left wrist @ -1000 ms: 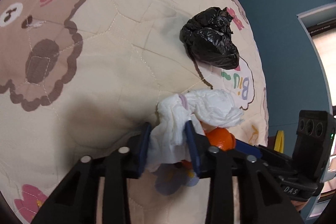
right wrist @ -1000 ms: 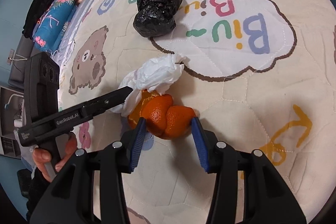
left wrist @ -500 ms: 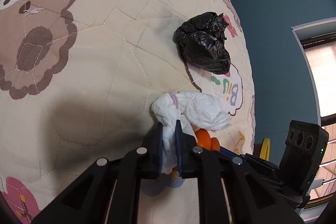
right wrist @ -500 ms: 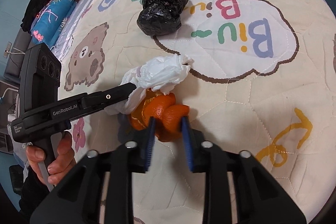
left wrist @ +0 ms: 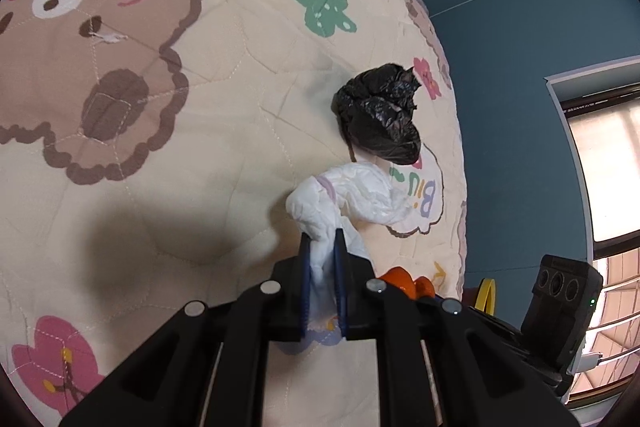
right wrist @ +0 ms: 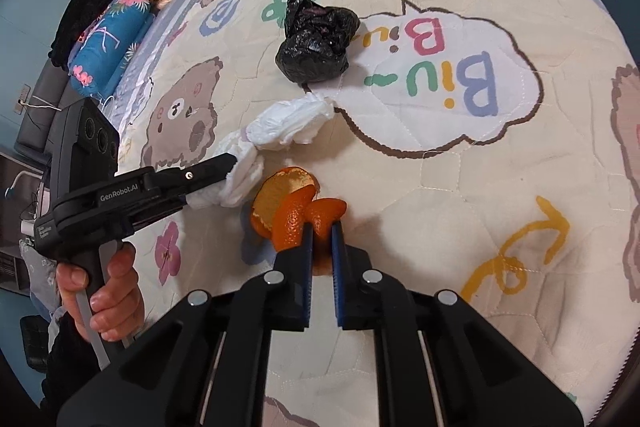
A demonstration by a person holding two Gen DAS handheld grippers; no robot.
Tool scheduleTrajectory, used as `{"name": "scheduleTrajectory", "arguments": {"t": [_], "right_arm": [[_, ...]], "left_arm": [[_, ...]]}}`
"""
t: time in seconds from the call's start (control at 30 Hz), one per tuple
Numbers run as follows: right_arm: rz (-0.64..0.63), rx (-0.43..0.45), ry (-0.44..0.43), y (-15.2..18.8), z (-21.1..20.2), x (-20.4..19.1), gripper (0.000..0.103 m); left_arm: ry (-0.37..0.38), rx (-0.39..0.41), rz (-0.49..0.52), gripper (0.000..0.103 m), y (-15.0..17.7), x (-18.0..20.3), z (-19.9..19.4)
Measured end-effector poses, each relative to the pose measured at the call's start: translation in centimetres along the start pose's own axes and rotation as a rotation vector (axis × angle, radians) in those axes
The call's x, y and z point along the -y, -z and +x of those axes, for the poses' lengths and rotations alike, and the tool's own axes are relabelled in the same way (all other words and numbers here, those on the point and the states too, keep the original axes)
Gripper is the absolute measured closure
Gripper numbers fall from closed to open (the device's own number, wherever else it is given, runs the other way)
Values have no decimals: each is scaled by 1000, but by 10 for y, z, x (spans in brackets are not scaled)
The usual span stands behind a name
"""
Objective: Collect trash
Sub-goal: 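Grasp the white tissue with the left tool while the right tool grasps the orange peel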
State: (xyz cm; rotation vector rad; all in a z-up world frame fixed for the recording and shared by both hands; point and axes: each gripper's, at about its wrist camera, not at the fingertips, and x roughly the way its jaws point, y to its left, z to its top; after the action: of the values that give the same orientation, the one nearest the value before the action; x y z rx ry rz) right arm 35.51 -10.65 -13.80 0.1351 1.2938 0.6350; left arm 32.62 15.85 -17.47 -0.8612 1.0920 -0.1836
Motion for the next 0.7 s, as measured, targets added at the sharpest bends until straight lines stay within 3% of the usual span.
{"name": "scheduleTrajectory", "arguments": {"t": [0.7], "right_arm": [[36, 99, 17, 29, -76, 28, 95]], "left_arm": [[-36, 81, 61, 94, 16, 28, -53]]}}
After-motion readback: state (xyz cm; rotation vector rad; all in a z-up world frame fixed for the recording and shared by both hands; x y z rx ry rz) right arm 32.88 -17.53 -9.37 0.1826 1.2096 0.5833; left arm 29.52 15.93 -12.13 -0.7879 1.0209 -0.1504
